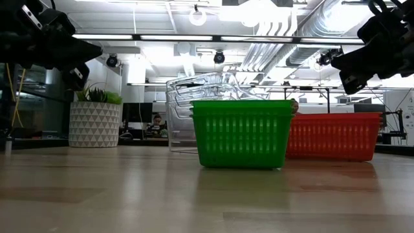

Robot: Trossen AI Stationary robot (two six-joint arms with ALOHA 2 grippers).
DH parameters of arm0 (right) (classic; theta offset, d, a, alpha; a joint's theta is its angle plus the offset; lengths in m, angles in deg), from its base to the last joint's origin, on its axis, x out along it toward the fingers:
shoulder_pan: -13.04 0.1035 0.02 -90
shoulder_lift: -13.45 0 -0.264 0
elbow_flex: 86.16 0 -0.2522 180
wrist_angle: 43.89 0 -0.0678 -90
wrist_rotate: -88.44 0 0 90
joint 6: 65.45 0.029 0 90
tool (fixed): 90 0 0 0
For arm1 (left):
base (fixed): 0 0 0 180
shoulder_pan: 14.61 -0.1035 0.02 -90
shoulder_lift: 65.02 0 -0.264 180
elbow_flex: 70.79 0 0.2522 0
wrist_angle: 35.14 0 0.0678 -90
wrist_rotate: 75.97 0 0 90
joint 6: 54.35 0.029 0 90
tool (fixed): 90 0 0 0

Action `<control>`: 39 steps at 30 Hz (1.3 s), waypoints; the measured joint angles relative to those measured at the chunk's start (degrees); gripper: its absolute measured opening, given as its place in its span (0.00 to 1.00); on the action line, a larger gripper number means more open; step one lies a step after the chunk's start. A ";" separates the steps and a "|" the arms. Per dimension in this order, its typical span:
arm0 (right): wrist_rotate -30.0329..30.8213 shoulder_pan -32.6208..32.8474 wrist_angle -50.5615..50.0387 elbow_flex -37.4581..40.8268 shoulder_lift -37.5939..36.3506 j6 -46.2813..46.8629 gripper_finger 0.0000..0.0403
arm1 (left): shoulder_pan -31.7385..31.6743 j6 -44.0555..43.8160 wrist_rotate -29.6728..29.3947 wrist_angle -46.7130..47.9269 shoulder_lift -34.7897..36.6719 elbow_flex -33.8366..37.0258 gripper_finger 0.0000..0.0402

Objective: Stack baskets by color
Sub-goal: Return to Home Position

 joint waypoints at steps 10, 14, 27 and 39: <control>0.02 0.00 -0.02 0.00 0.00 0.00 0.00 | 0.00 0.00 0.00 0.00 0.00 0.02 0.00; 0.02 0.00 -0.02 0.00 0.00 0.00 0.00 | -0.02 -0.07 -0.10 0.00 0.00 0.02 0.00; 0.04 0.00 -0.04 0.00 0.00 0.00 0.00 | -0.21 9.96 -10.14 -1.18 -0.66 -0.02 0.00; 0.04 -0.02 -0.03 0.00 -0.01 0.01 0.00 | 9.85 14.85 -4.56 -0.76 2.44 -0.02 0.00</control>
